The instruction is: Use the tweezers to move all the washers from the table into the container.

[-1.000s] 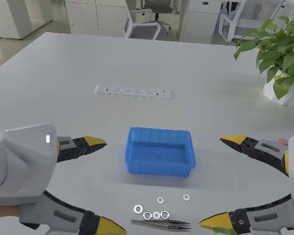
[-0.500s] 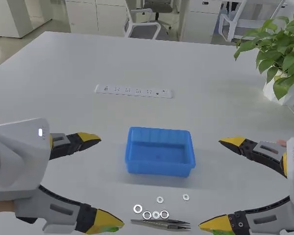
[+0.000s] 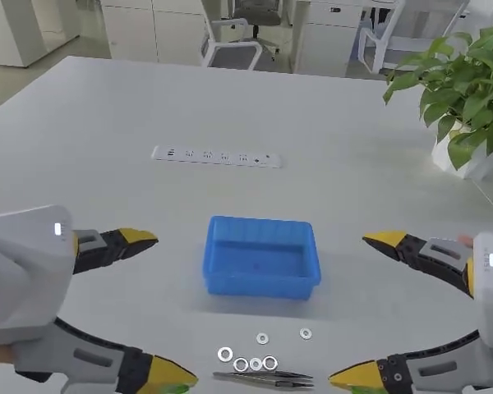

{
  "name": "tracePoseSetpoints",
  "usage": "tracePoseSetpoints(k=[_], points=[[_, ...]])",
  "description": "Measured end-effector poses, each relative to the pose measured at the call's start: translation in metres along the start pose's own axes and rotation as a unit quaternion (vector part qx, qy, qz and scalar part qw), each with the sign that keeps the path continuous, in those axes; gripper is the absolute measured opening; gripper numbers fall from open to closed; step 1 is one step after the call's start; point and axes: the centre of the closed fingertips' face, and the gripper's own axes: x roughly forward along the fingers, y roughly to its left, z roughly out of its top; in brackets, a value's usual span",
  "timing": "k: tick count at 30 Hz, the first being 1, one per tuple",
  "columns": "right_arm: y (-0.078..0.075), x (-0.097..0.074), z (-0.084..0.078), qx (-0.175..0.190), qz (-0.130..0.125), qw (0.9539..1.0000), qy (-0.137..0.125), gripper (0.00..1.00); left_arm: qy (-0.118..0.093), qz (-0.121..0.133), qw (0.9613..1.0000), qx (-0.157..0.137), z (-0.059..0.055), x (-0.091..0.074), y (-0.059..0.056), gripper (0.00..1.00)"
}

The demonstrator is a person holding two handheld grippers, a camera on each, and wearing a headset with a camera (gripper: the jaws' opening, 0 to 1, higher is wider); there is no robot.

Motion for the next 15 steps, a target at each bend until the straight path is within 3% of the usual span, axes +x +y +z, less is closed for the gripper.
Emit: tracePoseSetpoints(k=[7,15], points=[[0.0000,0.0010,0.0028,-0.005,0.001,1.0000,-0.001,0.98,0.009,0.003,0.9999,0.003,-0.0034,-0.0021,0.0018,0.99],[-0.0010,0.0022,0.0087,-0.012,0.000,0.9999,-0.003,0.97,-0.001,0.010,0.9999,0.002,0.0030,-0.0030,0.0050,0.99]])
